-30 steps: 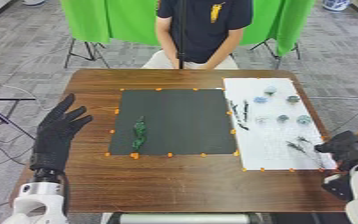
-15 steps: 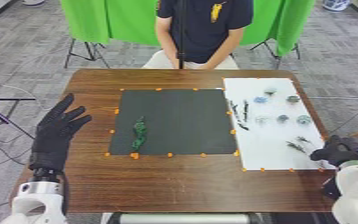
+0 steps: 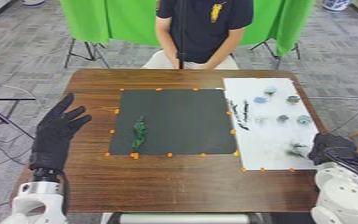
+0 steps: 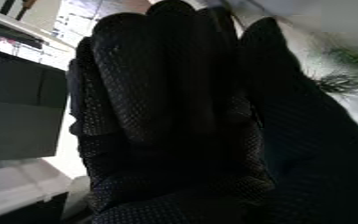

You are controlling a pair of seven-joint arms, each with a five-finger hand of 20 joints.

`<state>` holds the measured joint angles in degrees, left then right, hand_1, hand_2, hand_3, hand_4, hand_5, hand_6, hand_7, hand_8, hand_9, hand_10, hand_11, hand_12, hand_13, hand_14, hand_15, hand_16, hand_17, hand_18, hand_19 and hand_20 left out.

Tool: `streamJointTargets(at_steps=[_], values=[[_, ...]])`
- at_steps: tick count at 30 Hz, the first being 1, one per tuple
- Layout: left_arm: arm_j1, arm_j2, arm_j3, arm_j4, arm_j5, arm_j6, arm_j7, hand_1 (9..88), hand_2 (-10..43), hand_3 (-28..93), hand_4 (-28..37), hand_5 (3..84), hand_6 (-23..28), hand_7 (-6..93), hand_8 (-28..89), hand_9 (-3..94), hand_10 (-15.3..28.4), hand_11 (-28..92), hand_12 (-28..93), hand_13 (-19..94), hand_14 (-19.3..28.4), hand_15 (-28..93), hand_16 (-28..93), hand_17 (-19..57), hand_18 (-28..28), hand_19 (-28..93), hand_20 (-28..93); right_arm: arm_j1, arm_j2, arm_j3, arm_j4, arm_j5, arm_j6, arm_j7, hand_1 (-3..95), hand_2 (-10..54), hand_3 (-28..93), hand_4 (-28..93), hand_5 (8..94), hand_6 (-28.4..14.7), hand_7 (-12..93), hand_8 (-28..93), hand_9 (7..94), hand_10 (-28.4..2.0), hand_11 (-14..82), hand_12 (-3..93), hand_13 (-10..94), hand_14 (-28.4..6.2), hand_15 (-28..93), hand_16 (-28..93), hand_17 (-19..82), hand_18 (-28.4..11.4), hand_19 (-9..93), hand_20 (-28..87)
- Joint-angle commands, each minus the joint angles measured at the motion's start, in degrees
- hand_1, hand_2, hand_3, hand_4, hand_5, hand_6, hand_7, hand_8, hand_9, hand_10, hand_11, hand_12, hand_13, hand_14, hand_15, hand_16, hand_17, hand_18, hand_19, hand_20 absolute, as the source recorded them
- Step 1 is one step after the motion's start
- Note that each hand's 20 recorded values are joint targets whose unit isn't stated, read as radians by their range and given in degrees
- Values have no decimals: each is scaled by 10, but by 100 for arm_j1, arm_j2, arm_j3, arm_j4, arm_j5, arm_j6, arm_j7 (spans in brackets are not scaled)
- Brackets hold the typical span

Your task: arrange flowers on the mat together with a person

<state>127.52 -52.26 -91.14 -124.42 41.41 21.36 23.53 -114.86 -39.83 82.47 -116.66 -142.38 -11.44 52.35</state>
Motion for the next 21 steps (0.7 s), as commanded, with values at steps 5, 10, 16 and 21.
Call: streamJointTargets(at_steps=[5,10,16,21], values=[[34,-31,-1,-13,-7,-44,-19,252,38,813,-241,346,38,129,-98,365,172,225,99,275,251,453,-64,-97,228,448,136,-121,-25,303,-164,-157,658,-39,559,-14,594,-278,833,-11,139,43,887,-120,278,190,814,-91,566,179,491,-195,932,37],[82,-65,-74,-44,13,-26,-48,252,39,811,-240,346,38,130,-98,364,172,225,99,275,250,453,-63,-97,228,448,136,57,8,209,-749,-519,1198,-191,550,-22,613,-277,842,-8,136,51,899,-119,285,197,820,-94,568,186,468,-213,932,101],[203,-63,-133,-100,-17,61,11,252,38,812,-239,345,39,130,-98,365,173,226,99,275,250,453,-63,-97,228,448,136,1569,-567,-1030,-1019,-378,1424,-521,548,-58,632,-265,862,-11,146,64,914,-121,305,204,822,-100,586,193,459,-224,932,146],[170,-108,-137,-87,26,-2,-71,251,38,813,-238,345,39,130,-98,364,171,225,99,275,250,454,-63,-97,228,448,136,2734,-1376,-2015,-708,6,1181,-666,557,-77,639,-257,870,-20,148,79,916,-123,317,209,822,-102,595,196,452,-230,932,166]])
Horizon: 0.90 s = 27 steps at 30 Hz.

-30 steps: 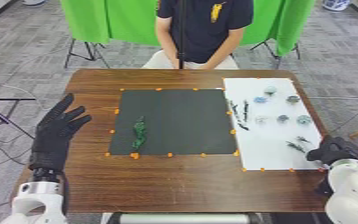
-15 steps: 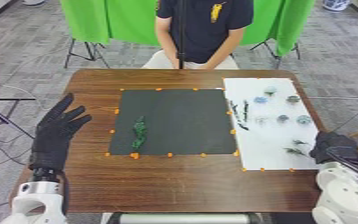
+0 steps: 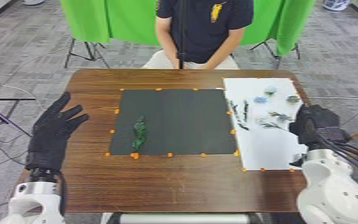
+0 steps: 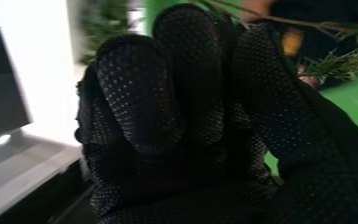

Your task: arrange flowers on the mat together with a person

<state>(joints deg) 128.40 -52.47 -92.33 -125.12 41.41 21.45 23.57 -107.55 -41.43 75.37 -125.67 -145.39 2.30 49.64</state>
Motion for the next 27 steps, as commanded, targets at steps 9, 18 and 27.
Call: streamJointTargets(at_steps=[9,18,27], values=[[76,-66,-16,-37,47,22,-89,252,38,812,-238,344,40,131,-99,361,171,225,99,275,250,453,-63,-97,228,448,136,3123,-2173,-2616,1024,583,-941,-769,558,-83,646,-255,876,-24,145,88,917,-124,330,211,823,-104,604,197,450,-235,932,182],[44,10,33,-32,5,89,-60,252,36,815,-238,341,41,131,-98,355,169,224,100,274,250,456,-63,-97,227,448,135,3574,-2815,-3488,1905,246,-1639,-1021,555,-94,641,-255,876,-19,159,96,910,-119,352,211,820,-103,612,195,449,-235,932,191],[-36,45,85,-15,19,71,-65,253,34,814,-237,341,41,131,-98,351,168,224,100,274,250,454,-63,-97,227,447,136,3666,-3206,-3713,2283,106,-2602,-833,562,-95,619,-262,874,-15,160,79,915,-119,364,207,832,-98,661,175,476,-238,932,311]])
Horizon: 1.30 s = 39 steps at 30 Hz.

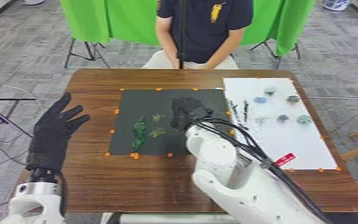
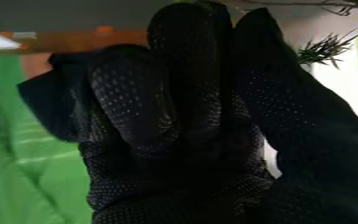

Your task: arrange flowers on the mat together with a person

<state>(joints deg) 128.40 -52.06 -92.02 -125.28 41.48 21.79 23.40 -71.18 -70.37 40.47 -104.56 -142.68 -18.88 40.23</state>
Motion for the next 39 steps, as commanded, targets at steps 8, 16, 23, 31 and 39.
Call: streamJointTargets(at_steps=[8,16,23,31,39], values=[[-133,-6,76,50,95,-88,-180,253,32,813,-234,340,42,131,-98,349,168,224,100,273,249,454,-63,-97,227,447,136,101,-325,-517,330,-339,-11,358,532,-64,595,-251,894,-11,151,71,934,-120,358,199,859,-99,644,167,489,-245,932,322],[-187,-86,69,74,224,-255,-443,255,30,813,-235,341,43,132,-98,349,168,225,100,272,249,454,-63,-97,228,448,137,-120,-495,-472,368,-445,169,598,508,-31,615,-251,908,-9,139,51,937,-111,404,163,922,-85,585,173,515,-248,932,312],[-254,-77,110,103,216,-278,-447,256,30,811,-235,344,44,133,-99,349,168,226,100,272,249,455,-63,-97,227,447,137,-130,-477,-468,298,-305,242,526,452,27,648,-256,893,-13,130,-45,937,-109,404,151,934,-83,557,192,520,-251,932,302],[-205,-35,126,99,149,-204,-384,256,33,811,-234,346,46,131,-99,349,170,228,99,272,250,456,-64,-97,227,448,138,-103,-453,-464,139,-174,497,532,410,20,638,-244,813,-18,116,-100,937,-111,374,162,920,-86,563,194,507,-252,932,302],[-186,-68,126,103,160,-214,-399,257,36,810,-234,346,47,131,-98,349,169,227,98,271,249,457,-64,-97,227,449,137,-163,-399,-420,-16,-65,368,454,396,22,631,-233,826,-24,113,-106,937,-112,401,152,932,-85,561,191,512,-256,932,307]])
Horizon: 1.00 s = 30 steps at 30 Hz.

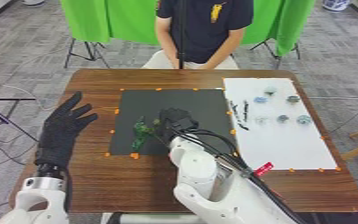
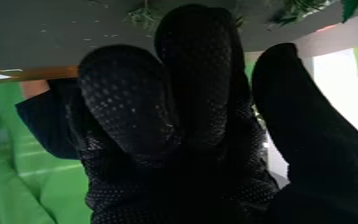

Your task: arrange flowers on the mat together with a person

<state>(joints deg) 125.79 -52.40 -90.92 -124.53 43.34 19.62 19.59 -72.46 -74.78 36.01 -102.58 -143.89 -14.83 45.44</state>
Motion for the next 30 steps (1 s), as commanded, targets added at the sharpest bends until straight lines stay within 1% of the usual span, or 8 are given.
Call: streamJointTargets(at_steps=[1,3,5,6,10,13,22,30], values=[[85,-38,0,24,-21,1,-26,257,36,810,-234,346,47,131,-98,349,169,227,98,271,250,457,-64,-97,227,450,137,-28,95,20,-278,151,-141,-55,389,24,632,-231,827,-25,113,-106,937,-113,401,152,932,-85,560,191,512,-256,932,308],[125,-12,-38,7,-35,29,-2,256,36,811,-233,346,47,131,-98,349,169,228,99,271,250,458,-65,-97,227,450,137,-28,121,38,-292,172,-315,-122,350,38,638,-223,834,-24,115,-106,937,-115,407,153,931,-87,563,195,509,-261,932,315],[93,-17,-18,14,-43,28,0,256,36,812,-233,346,47,131,-98,349,169,229,98,271,250,458,-65,-97,227,450,137,12,133,33,-250,228,-459,-59,335,44,642,-219,826,-25,112,-108,937,-116,409,155,928,-89,569,200,508,-263,932,322],[77,1,11,24,-57,32,39,256,36,812,-233,346,47,131,-98,349,169,229,99,271,250,458,-65,-97,227,450,137,31,126,44,-237,310,-545,-9,331,45,644,-216,823,-26,111,-108,937,-117,408,156,927,-89,571,201,506,-264,932,325],[109,0,8,22,-58,23,25,257,37,812,-233,346,47,131,-98,349,169,228,98,271,249,458,-65,-97,227,451,137,-29,106,109,-229,390,-806,-30,315,53,651,-211,806,-31,104,-108,937,-125,386,162,907,-99,587,202,488,-269,932,328],[106,31,39,28,-88,48,92,257,37,812,-233,346,47,131,-98,349,170,228,98,272,249,459,-65,-97,227,451,137,-38,128,85,-220,434,-837,21,306,70,649,-207,803,-30,103,-107,937,-129,379,167,902,-101,591,198,484,-270,932,327],[263,20,-83,-37,-83,110,101,259,40,819,-222,346,47,132,-98,349,169,229,98,271,250,458,-65,-97,227,451,136,-158,207,175,-395,604,-907,106,294,88,657,-198,802,-39,101,-108,937,-132,370,170,901,-104,590,190,479,-269,932,320],[299,34,-84,-54,-87,139,104,261,40,820,-216,347,47,132,-98,349,169,230,98,271,250,459,-65,-97,227,451,136,-187,481,152,-534,747,-890,109,289,89,662,-198,812,-42,106,-112,937,-133,371,167,902,-105,589,187,481,-269,932,320]])
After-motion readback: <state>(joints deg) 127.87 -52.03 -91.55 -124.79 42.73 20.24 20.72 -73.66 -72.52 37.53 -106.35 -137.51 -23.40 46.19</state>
